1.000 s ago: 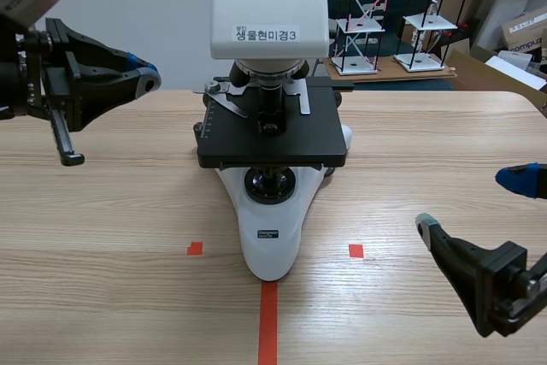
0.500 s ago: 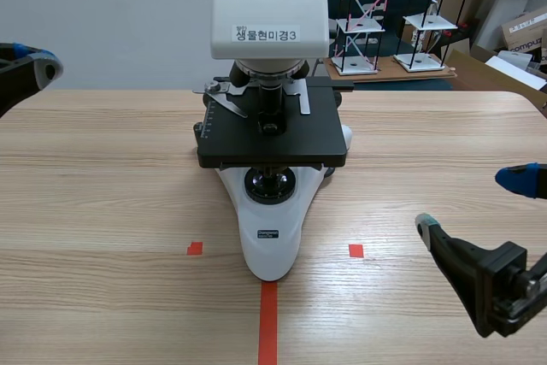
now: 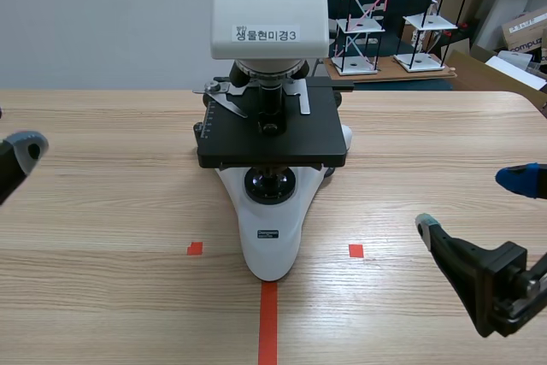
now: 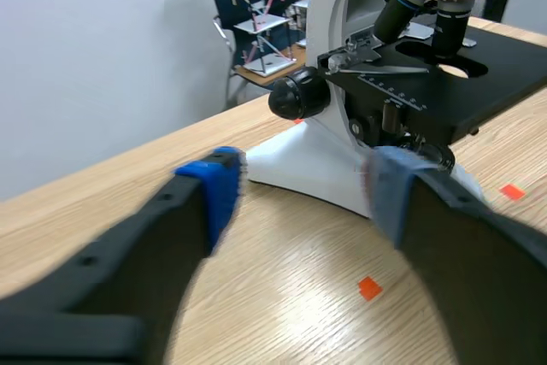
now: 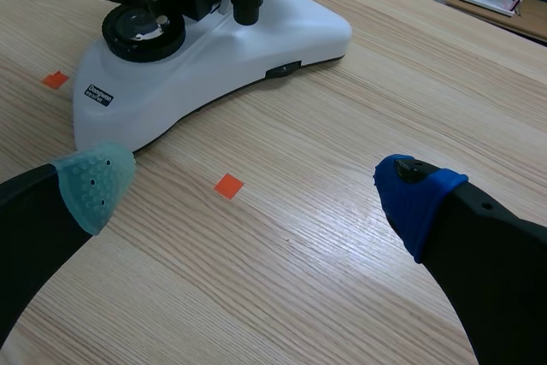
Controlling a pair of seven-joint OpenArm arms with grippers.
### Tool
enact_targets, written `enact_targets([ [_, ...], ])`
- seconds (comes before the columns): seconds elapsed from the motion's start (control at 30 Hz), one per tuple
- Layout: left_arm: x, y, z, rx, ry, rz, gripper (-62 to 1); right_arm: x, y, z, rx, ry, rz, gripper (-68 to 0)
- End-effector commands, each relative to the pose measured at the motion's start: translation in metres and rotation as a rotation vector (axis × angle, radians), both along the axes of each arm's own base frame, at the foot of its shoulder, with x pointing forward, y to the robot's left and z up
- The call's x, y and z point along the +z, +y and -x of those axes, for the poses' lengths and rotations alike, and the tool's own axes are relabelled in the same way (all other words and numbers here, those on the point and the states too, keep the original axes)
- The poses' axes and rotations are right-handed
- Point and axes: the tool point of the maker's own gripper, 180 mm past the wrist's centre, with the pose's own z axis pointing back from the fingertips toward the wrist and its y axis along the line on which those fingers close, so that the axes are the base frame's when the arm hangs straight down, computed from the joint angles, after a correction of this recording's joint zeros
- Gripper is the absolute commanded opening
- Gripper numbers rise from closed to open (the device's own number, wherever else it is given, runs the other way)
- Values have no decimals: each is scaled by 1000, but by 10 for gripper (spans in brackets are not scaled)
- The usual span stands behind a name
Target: Return to the home posture
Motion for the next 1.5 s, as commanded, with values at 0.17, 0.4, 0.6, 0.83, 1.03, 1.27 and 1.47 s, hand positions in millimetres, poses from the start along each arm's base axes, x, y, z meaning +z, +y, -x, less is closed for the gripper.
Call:
enact_targets([
  [0.17, -10, 7, 23, 131, -14, 20, -1, 11, 2, -3, 10, -37, -10, -56],
  [0.4, -29, 5, 50, 170, 46, 11, 14, 11, 2, -3, 10, -37, -10, -56],
  [0.6, -26, 7, 65, 189, 45, 8, 14, 11, 2, -3, 10, -37, -10, -56],
  [0.83, -17, 3, 71, 178, 25, 13, 14, 11, 2, -3, 10, -37, -10, -56],
  [1.03, -19, 0, 71, 159, 28, -21, 14, 11, 2, -3, 10, -36, -10, -56],
  [1.27, -19, 0, 71, 160, 27, -22, 14, 11, 2, -3, 10, -37, -10, -56],
  [1.47, -19, 0, 71, 160, 27, -22, 14, 11, 2, -3, 10, -37, -10, -56],
])
